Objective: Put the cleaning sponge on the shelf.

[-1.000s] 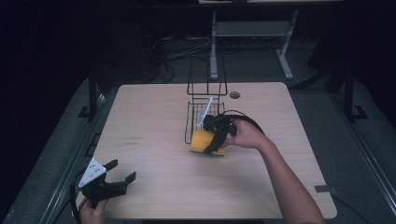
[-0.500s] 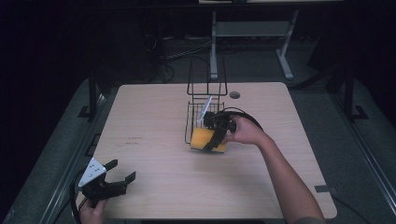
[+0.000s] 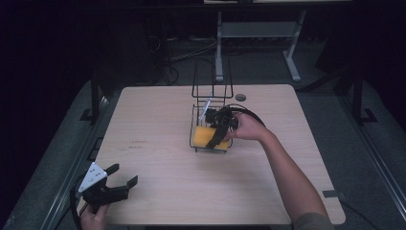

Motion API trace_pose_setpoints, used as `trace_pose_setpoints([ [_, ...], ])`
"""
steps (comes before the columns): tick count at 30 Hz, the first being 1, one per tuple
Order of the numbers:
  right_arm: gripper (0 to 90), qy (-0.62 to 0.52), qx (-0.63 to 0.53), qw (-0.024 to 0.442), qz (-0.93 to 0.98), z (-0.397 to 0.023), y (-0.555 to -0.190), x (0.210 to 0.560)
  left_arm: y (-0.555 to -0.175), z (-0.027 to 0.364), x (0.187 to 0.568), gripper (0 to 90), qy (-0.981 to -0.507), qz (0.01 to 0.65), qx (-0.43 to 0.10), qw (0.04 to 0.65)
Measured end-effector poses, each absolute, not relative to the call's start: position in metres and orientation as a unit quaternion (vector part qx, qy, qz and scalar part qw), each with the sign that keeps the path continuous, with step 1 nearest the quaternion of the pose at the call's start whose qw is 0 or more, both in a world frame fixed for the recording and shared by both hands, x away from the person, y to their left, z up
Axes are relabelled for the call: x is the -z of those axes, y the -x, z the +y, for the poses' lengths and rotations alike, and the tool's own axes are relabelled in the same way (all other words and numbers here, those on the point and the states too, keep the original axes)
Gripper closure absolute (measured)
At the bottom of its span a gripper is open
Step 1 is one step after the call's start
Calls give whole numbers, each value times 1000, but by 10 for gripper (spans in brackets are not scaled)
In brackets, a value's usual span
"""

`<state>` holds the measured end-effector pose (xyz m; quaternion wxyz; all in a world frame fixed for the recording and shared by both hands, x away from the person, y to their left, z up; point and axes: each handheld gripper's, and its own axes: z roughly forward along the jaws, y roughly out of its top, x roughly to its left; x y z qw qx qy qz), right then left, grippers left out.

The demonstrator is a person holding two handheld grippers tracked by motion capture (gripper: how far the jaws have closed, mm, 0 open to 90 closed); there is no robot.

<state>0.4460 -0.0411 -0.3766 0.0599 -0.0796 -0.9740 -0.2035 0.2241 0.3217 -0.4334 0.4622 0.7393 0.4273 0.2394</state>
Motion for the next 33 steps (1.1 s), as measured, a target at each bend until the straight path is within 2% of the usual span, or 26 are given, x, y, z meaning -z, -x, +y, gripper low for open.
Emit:
trace_pose_setpoints([
  [14,214,103,195,68,-973,-44,-478,395,-224,323,433,134,-739,428,-241,461],
  [25,213,113,201,66,-971,-40,-491,393,-224,323,434,134,-740,428,-242,460],
  [33,211,118,194,65,-972,-39,-496,405,-224,324,434,134,-740,429,-240,459],
])
